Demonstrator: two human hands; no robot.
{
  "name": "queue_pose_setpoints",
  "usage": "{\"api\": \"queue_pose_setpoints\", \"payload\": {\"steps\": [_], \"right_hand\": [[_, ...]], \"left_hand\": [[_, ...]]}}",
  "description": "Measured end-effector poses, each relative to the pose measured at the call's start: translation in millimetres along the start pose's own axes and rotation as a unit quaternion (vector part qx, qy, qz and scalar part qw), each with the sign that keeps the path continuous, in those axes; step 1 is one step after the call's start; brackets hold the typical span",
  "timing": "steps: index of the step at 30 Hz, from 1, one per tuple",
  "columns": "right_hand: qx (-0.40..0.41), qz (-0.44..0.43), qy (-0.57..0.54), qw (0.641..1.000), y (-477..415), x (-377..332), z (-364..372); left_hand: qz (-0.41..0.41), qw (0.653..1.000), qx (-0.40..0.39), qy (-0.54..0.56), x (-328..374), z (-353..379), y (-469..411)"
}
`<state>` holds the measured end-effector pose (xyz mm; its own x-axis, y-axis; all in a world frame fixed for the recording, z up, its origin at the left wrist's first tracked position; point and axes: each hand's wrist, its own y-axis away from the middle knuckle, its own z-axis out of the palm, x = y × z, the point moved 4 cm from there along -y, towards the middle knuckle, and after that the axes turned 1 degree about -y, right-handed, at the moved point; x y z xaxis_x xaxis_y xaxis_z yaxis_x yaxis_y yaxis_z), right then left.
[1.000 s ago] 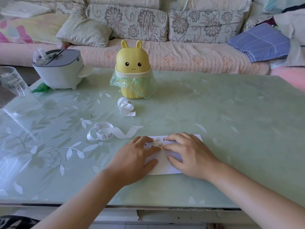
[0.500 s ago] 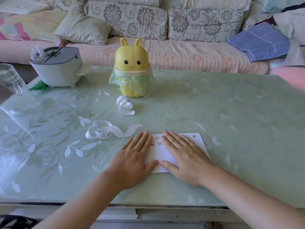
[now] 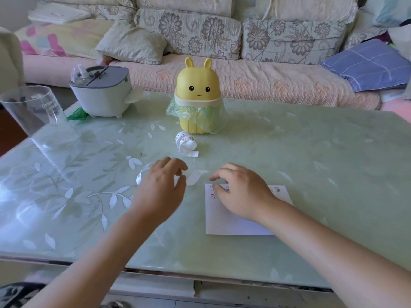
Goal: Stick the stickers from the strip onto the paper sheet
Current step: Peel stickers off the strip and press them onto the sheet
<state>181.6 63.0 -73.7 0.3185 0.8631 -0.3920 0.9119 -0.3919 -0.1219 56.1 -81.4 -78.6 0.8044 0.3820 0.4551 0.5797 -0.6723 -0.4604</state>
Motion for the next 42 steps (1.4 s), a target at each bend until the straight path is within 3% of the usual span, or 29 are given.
{"api": "queue_pose_setpoints", "payload": {"steps": [4,10,16,24,28,31,34,37,42], "right_hand": [[0.016,0.013,-0.053,0.998,-19.0,-25.5,5.6],[-0.001,0.039,-0.042,0.998,-37.5,-51.3,20.9],[-0.029,0.063,-0.054,0.996,-52.1,-57.8,40.7],[0.077,0.061,-0.159,0.982,-62.0,-43.2,32.7],[0.135,-0.027,-0.180,0.974,-60.3,-50.6,25.2],[0.157,-0.101,-0.158,0.970,-56.4,-61.0,17.7],[0.101,-0.122,-0.154,0.975,-55.5,-65.8,16.7],[0.007,-0.054,-0.199,0.978,-56.6,-57.9,22.7],[-0.068,0.058,-0.333,0.939,-57.3,-51.8,27.1]], "left_hand": [[-0.087,0.996,-0.002,-0.025,-35.1,-22.2,-8.4],[-0.003,0.990,-0.089,-0.106,-51.2,-27.1,-6.1],[0.008,0.983,-0.118,-0.139,-52.9,-17.7,-4.8],[-0.136,0.978,-0.147,0.059,-52.7,-17.0,-11.3],[-0.175,0.957,-0.160,0.169,-50.5,-16.0,-10.8],[-0.176,0.949,-0.181,0.188,-48.2,-18.3,-10.5],[-0.163,0.950,-0.209,0.165,-45.8,-21.0,-10.3],[-0.167,0.952,-0.192,0.168,-46.9,-24.0,-10.9],[-0.165,0.959,-0.132,0.188,-50.8,-32.3,-14.7]]}}
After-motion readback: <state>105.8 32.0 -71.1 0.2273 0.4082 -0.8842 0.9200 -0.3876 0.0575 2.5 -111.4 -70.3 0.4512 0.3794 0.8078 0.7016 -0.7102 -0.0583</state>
